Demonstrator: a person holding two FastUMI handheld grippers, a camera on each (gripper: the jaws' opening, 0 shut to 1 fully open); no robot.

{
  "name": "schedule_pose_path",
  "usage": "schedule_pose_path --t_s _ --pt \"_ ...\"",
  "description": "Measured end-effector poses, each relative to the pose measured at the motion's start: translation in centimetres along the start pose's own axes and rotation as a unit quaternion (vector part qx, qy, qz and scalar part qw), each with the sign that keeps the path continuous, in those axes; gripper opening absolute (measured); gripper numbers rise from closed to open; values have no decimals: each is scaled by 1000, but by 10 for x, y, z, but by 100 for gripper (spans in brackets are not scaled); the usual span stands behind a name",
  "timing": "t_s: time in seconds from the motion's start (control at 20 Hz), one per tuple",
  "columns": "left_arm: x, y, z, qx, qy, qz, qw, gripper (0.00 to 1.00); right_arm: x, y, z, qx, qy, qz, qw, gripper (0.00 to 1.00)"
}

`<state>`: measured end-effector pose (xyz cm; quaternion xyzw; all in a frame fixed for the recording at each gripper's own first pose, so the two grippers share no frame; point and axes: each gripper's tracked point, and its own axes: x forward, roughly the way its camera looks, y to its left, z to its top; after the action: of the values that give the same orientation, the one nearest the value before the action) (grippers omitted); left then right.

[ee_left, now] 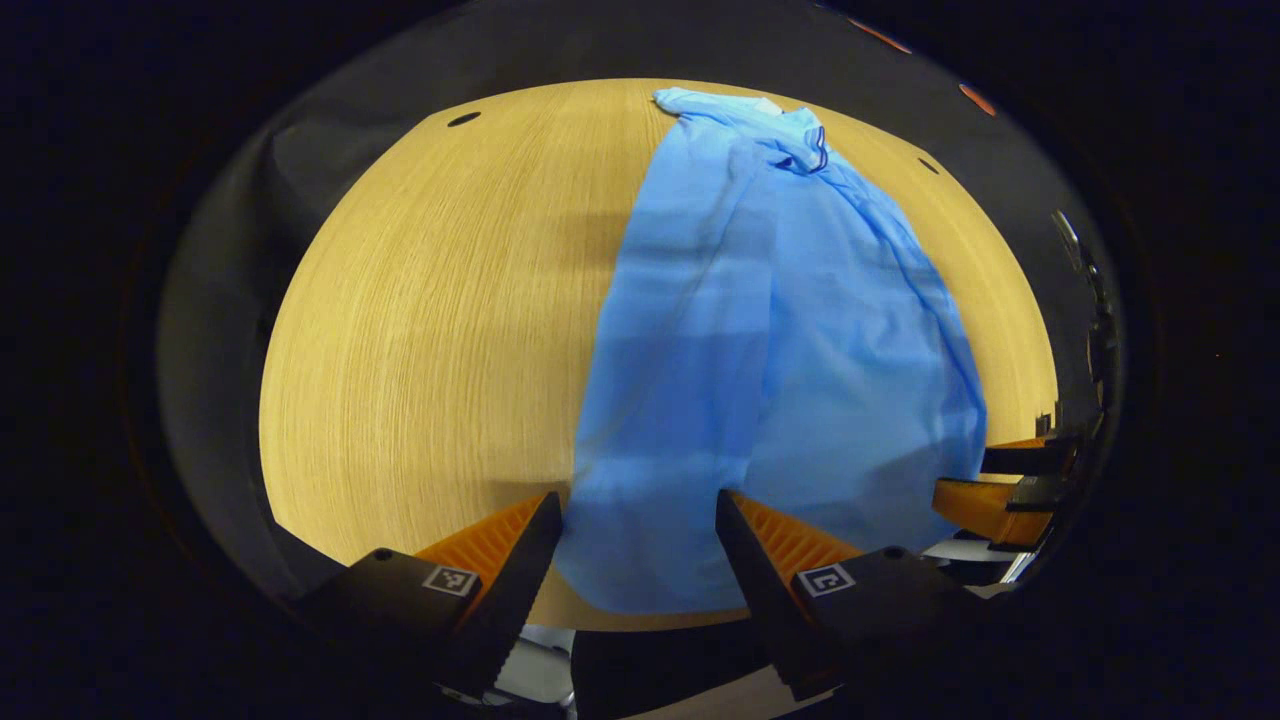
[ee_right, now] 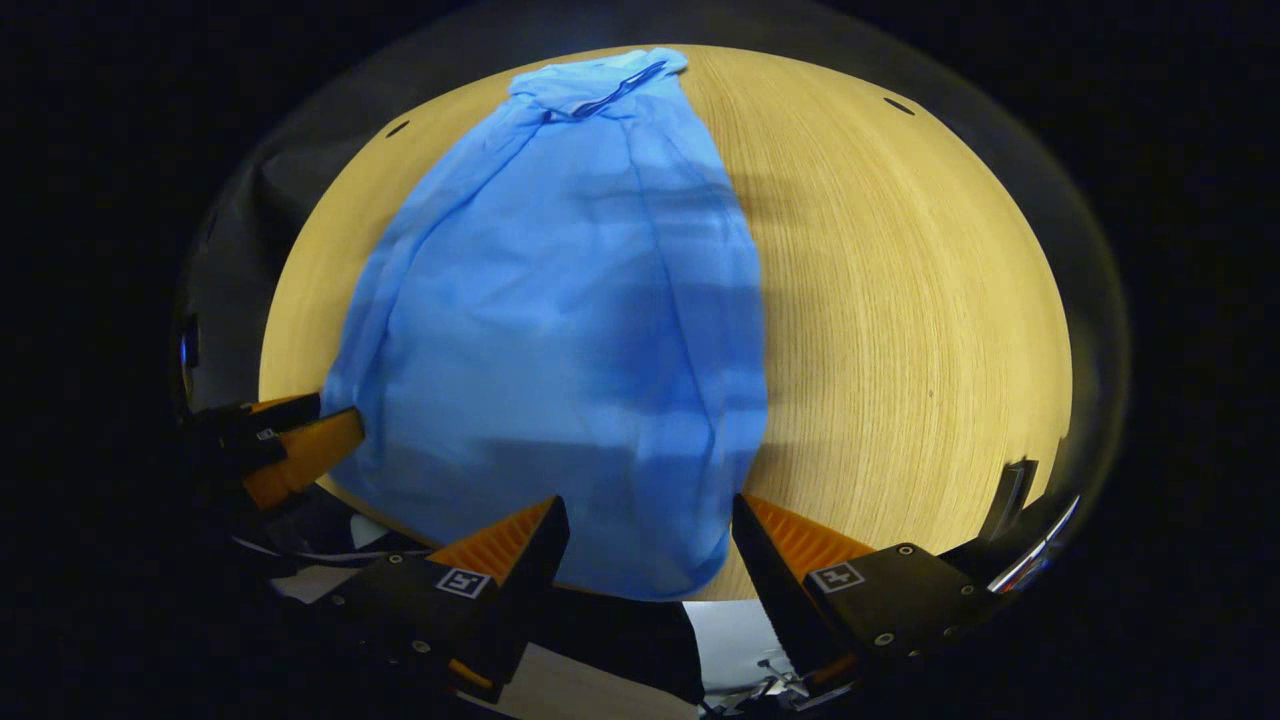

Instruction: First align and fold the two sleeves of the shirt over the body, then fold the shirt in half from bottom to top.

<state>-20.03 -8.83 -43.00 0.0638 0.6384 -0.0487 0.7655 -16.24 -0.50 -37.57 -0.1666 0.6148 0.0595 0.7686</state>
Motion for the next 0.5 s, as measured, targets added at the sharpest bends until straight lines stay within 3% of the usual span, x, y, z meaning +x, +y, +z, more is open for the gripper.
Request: schedule_pose_path --t_s 0.2,0.25,0.3,0.4,0.45,0.5 --pt "1 3 -4 -2 5 11 1000 96 6 -7 -1 -18 0 -29 999 96" --pt "4 1 -5 4 7 9 1000 96 5 -6 0 -19 -1 -30 999 84" --pt "4 -2 -2 10 2 7 1000 91 5 -7 0 -17 -2 -30 999 86" --pt "4 -6 2 21 -6 2 1000 59 5 -7 2 -12 -7 -29 999 75" --pt "5 -7 4 21 -11 -2 1000 42 4 -7 2 -9 -10 -28 1000 54" --pt "7 -8 4 14 -16 -5 1000 26 4 -7 2 -8 -12 -25 1000 47"
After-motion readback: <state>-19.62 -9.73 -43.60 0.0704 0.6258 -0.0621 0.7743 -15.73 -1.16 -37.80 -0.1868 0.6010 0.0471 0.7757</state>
